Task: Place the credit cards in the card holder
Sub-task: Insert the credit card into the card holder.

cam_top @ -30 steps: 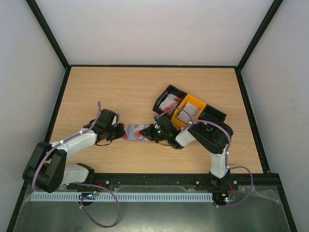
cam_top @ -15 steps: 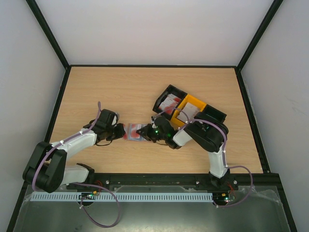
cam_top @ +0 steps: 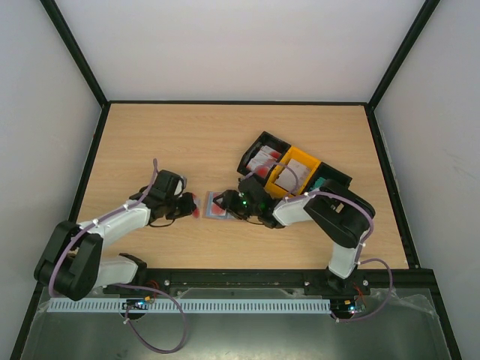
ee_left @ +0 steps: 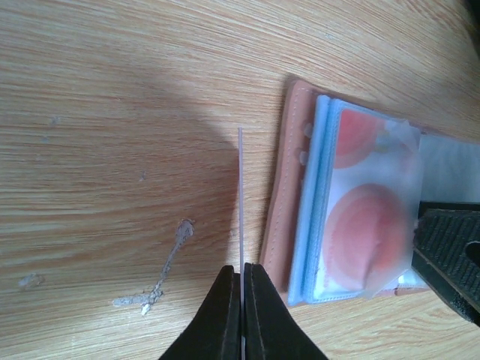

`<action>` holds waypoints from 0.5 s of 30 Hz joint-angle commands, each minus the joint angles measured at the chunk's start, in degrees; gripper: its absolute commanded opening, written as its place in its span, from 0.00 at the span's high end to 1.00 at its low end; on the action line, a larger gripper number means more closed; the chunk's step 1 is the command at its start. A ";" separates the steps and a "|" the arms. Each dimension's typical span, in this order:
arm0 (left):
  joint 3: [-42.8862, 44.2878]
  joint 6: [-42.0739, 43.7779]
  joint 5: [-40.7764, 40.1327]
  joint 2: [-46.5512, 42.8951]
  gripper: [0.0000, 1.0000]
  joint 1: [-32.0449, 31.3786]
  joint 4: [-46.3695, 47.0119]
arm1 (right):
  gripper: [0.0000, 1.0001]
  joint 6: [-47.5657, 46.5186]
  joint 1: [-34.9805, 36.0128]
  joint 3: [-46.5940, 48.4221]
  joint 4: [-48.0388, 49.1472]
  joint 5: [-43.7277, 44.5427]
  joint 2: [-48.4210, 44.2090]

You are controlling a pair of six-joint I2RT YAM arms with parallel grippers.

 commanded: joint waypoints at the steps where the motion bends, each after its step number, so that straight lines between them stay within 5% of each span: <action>1: 0.06 0.65 0.99 -1.65 0.97 -0.22 -1.70 | 0.43 -3.41 0.58 1.98 -13.85 6.75 -3.20; 5: 0.53 0.68 0.91 -2.46 0.97 -0.25 -2.12 | 0.32 -4.44 0.87 4.09 -20.13 8.85 -4.95; 15: 1.17 0.44 1.75 -3.74 0.97 -0.22 -2.15 | 0.25 -4.09 0.91 5.01 -29.54 14.13 -10.14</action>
